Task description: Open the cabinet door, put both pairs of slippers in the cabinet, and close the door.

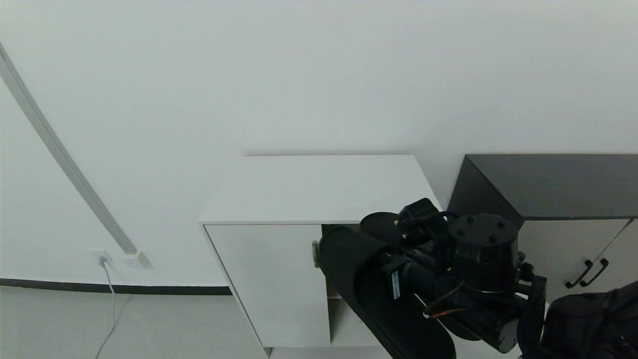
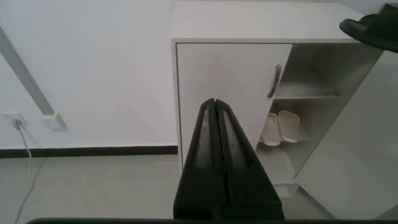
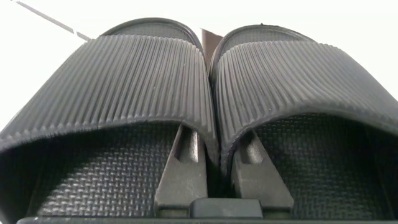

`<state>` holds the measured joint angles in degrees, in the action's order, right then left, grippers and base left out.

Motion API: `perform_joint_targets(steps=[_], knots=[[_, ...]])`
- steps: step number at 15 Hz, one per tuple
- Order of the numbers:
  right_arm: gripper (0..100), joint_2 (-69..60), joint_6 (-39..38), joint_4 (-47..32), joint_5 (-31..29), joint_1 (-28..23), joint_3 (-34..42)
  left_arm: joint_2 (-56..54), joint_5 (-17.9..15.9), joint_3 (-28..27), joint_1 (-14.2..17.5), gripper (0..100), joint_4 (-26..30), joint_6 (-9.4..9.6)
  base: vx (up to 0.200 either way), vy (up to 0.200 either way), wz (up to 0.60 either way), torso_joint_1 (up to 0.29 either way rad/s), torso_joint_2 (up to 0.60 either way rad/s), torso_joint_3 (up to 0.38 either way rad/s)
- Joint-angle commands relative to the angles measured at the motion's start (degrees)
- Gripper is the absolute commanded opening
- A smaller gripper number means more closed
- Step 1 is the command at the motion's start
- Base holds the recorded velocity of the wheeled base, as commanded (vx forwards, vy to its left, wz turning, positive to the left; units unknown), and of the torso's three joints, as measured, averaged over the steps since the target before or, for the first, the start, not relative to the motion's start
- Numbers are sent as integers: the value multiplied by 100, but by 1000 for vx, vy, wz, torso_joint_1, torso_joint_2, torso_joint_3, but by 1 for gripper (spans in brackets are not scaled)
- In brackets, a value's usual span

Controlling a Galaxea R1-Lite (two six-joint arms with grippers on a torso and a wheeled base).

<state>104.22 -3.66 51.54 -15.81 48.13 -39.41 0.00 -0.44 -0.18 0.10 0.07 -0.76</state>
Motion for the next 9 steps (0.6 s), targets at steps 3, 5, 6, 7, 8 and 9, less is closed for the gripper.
perform_joint_targets(steps=[3,5,6,7,8,9], knots=[[0,2,-3,14,-1,-5,21,9,0,1,-1,0,1,-4,0,0,0,0,0,0],[0,2,-3,14,-1,-5,30,0,0,1,8,0,1,-4,0,0,0,0,0,0],[0,2,-3,14,-1,-5,30,9,0,1,-1,0,1,-4,0,0,0,0,0,0],[0,2,-3,14,-1,-5,39,9,0,1,8,0,1,-4,0,0,0,0,0,0],[0,2,-3,14,8,-5,48,9,0,1,-1,0,1,-4,0,0,0,0,0,0],[0,2,5,14,8,-5,48,9,0,1,-1,0,1,-4,0,0,0,0,0,0]])
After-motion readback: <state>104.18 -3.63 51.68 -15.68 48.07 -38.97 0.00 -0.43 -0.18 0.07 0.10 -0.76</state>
